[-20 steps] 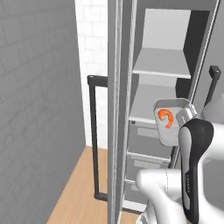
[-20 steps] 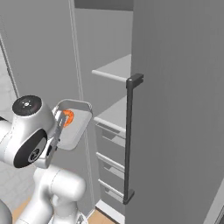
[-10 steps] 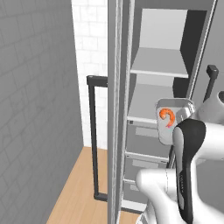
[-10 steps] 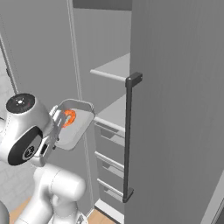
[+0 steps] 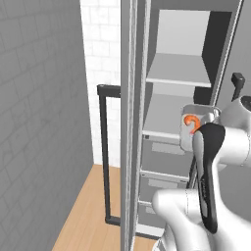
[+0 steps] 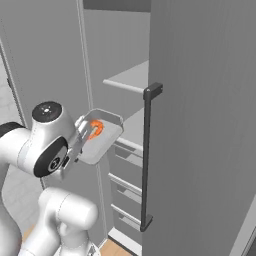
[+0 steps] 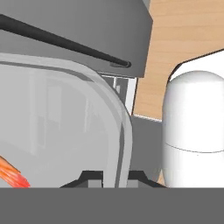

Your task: Take the meat container that has the shrimp and place it on the second highest rack of the freezer. Then take the vegetable container that has the tomato and lime and place it on the highest rack of the freezer.

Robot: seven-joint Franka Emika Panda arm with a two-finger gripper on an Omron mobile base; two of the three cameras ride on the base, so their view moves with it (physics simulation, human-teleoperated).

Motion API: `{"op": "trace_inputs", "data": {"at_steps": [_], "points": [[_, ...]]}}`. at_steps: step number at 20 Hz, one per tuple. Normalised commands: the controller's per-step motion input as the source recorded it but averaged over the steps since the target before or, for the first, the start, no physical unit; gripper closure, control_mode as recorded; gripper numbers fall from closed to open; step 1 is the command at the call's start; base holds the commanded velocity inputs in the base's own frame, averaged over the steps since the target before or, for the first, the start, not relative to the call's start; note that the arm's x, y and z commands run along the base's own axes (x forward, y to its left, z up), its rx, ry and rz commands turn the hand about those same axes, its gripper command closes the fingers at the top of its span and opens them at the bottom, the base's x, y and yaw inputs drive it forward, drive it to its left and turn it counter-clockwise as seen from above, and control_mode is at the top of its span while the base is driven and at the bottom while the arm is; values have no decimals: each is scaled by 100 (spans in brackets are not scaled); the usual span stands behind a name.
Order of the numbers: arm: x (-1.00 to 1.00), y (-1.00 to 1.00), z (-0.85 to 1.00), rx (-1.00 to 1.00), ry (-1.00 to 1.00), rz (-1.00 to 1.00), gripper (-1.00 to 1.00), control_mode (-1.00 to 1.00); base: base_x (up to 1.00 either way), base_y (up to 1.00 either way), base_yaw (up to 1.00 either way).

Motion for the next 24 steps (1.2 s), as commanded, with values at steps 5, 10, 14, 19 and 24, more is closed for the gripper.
{"op": "trace_inputs", "data": {"at_steps": [5,10,14,19,24], "points": [[60,-3,-6,-1,0,-5,100,-100,0,0,0],[56,-9,-11,0,0,-4,100,-100,0,0,0],[53,-14,-23,0,2,0,100,-100,0,0,0],[63,-10,-38,0,5,0,100,-100,0,0,0],[52,-30,-16,0,0,0,100,-100,0,0,0]]}}
